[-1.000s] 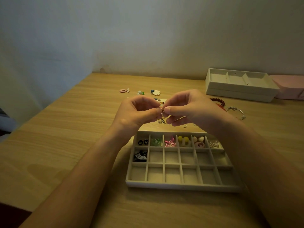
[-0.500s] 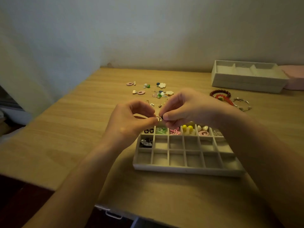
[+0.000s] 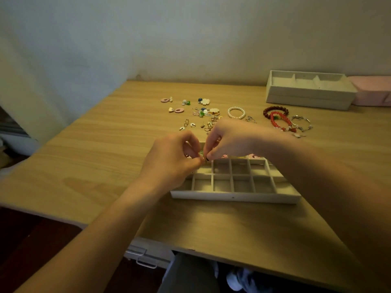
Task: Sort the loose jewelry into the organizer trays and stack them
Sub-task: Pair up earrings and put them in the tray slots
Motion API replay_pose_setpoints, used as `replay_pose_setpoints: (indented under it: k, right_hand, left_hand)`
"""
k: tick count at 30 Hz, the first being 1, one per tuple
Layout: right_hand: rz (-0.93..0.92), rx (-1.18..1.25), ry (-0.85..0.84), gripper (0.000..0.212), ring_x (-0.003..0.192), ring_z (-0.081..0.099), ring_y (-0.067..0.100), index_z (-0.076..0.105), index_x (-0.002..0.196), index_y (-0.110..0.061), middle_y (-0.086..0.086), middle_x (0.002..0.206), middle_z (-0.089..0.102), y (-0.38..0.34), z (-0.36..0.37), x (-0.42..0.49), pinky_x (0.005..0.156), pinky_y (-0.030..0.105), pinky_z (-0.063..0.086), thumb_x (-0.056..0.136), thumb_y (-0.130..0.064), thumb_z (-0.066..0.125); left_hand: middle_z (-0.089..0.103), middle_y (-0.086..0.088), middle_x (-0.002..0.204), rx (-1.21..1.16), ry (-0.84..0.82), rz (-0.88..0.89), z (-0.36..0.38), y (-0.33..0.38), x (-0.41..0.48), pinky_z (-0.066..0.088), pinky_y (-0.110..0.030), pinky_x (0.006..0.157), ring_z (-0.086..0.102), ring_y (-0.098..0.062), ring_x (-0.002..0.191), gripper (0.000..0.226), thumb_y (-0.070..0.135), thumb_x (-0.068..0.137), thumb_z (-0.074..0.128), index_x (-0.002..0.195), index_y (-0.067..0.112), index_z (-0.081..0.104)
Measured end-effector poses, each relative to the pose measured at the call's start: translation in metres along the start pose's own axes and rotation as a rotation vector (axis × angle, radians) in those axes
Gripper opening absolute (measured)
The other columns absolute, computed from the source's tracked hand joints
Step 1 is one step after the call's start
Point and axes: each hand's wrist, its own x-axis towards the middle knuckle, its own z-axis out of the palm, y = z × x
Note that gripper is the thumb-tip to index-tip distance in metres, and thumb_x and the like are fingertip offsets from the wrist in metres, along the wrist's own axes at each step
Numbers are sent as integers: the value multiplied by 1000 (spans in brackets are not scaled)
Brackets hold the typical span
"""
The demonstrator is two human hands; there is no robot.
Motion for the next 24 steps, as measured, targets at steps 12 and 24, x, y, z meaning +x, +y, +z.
replay_pose_setpoints:
  k: [12,24]
  right_hand:
    - [47,-192,23,22,53,47,14,60,64,-16,0,57,52,-9,22,4,46,24,32,81,-8,71]
    - [65,-207,119,6,59,52,16,72,82,-10,3,65,59,-10,30,1,48,26,36,82,-9,67]
  left_hand:
    - [69,5,99,496,-183,223,-6,12,2,51,-45,75,62,-26,98,28,29,86,67,105,26,48]
    - [65,1,90,652,-225,538,-21,-4,-15,51,-44,69,52,-20,94,26,18,90,50,114,26,42]
